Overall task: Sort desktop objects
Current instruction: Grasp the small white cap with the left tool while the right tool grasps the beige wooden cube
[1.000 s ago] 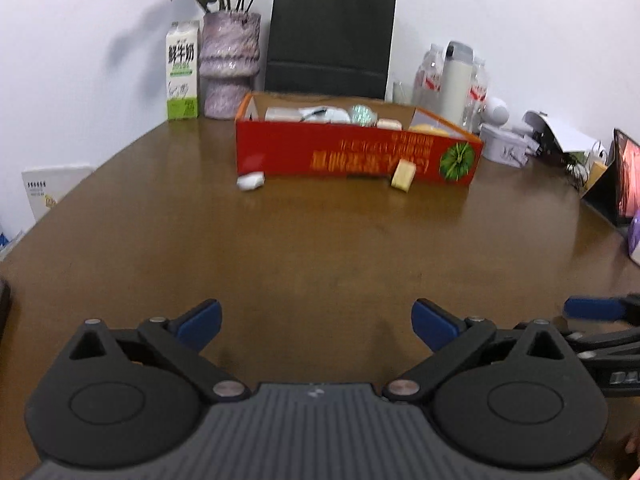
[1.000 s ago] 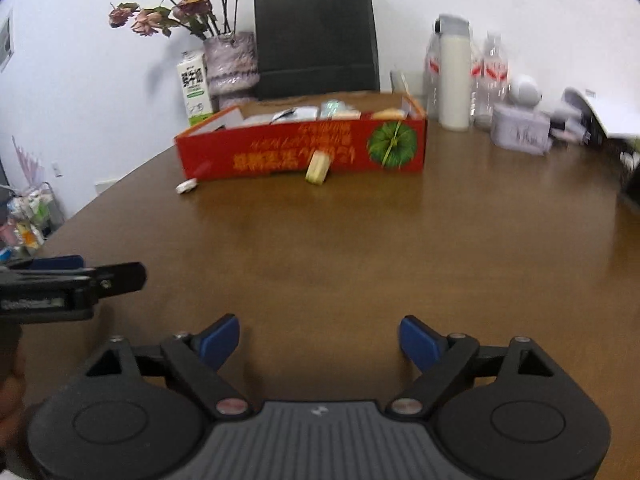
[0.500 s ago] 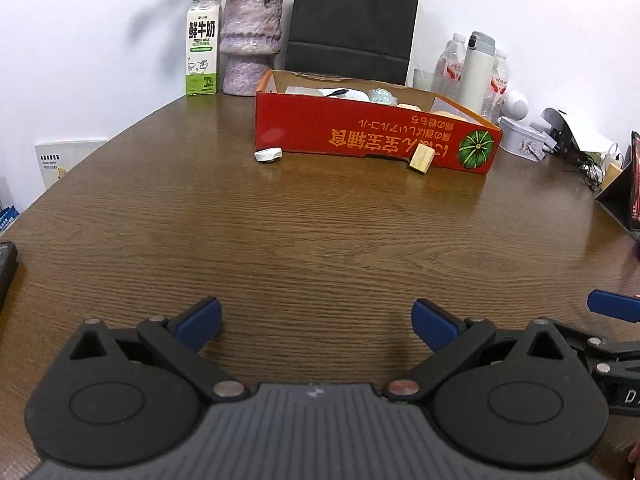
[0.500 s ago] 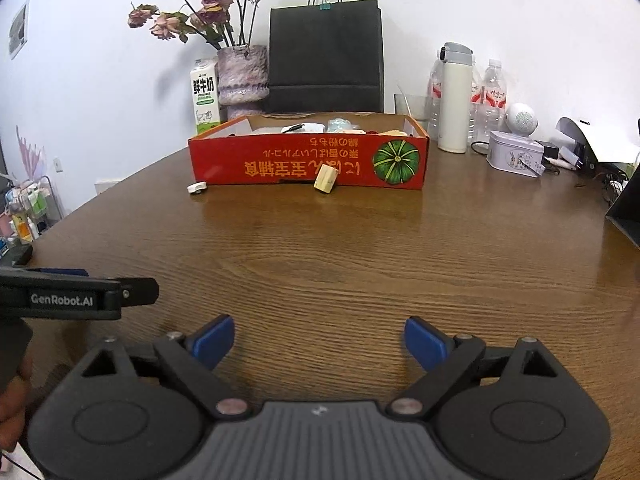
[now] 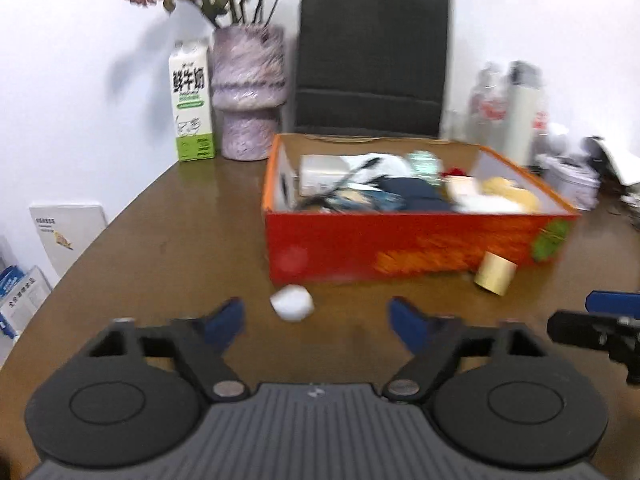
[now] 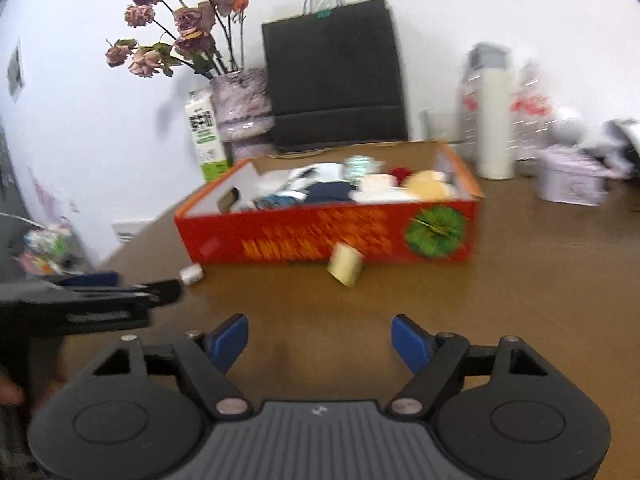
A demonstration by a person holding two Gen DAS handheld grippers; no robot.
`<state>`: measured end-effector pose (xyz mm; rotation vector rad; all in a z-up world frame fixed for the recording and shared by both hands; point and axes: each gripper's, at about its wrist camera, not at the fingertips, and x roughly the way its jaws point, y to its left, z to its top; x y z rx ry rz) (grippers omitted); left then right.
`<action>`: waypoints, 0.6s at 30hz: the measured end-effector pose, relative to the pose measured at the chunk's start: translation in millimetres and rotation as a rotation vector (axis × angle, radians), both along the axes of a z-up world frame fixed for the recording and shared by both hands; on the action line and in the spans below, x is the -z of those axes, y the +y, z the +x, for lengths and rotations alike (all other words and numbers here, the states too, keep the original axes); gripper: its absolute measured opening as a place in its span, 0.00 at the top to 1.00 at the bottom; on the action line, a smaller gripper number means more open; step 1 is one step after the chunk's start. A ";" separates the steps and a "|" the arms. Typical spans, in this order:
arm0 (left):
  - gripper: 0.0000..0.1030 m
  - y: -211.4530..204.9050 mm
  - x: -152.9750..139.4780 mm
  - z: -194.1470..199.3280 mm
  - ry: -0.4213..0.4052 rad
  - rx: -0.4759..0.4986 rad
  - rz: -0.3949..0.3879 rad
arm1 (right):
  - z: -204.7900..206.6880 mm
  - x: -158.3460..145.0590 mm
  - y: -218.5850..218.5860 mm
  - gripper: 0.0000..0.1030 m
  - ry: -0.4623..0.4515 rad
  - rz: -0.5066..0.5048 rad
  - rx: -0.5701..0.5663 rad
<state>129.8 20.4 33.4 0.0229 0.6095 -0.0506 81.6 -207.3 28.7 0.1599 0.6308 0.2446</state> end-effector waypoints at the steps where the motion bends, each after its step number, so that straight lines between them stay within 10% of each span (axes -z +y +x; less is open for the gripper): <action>1: 0.38 1.1 4.0 12.6 0.012 -0.010 0.004 | 24.5 3.0 3.6 0.35 0.022 -0.009 0.004; 7: 0.73 10.5 30.0 43.6 0.078 -0.025 -0.060 | 93.6 31.8 7.0 0.80 0.088 -0.036 0.048; 18: 0.72 -15.7 -7.6 -33.6 -0.067 0.032 -0.040 | 18.3 4.8 5.9 0.80 -0.058 -0.055 0.029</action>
